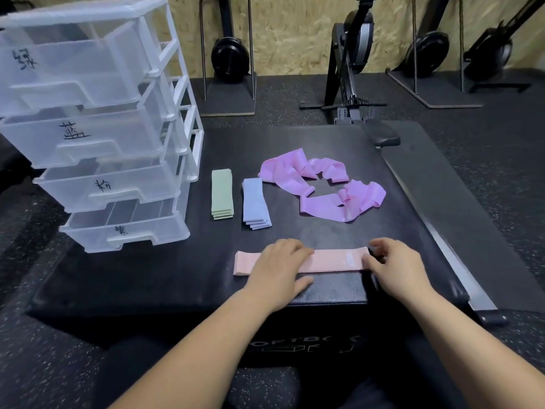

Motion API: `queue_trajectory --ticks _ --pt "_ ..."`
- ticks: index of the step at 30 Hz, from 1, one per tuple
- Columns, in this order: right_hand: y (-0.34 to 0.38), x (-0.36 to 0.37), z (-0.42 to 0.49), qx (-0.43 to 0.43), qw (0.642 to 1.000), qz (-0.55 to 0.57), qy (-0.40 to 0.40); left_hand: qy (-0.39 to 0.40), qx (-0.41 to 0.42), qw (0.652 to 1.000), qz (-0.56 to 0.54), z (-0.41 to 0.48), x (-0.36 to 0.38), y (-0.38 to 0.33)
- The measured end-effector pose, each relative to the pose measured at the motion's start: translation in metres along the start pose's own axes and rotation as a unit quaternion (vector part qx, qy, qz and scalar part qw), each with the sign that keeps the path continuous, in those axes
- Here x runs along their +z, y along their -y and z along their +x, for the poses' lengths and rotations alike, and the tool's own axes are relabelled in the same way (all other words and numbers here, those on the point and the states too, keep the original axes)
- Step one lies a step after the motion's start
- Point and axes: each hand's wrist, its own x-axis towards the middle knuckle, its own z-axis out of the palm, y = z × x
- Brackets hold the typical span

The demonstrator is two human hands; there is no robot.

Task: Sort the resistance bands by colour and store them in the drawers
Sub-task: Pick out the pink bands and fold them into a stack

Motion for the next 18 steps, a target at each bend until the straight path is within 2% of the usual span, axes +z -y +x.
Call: queue_trajectory --ticks 6,11,18 --pt "0.012 -0.004 0.012 0.057 0.997 -0.03 0.049 0.016 -0.023 1.0 0.012 0.029 0.013 -0.025" --pt "0.018 -0.006 0.015 0.125 0.989 0.041 0.069 0.012 -0.034 0.999 -0.002 0.026 0.017 -0.023" --pt "0.025 -0.008 0.013 0.133 0.986 -0.002 0.096 0.015 -0.036 0.999 -0.007 0.025 0.014 -0.022"
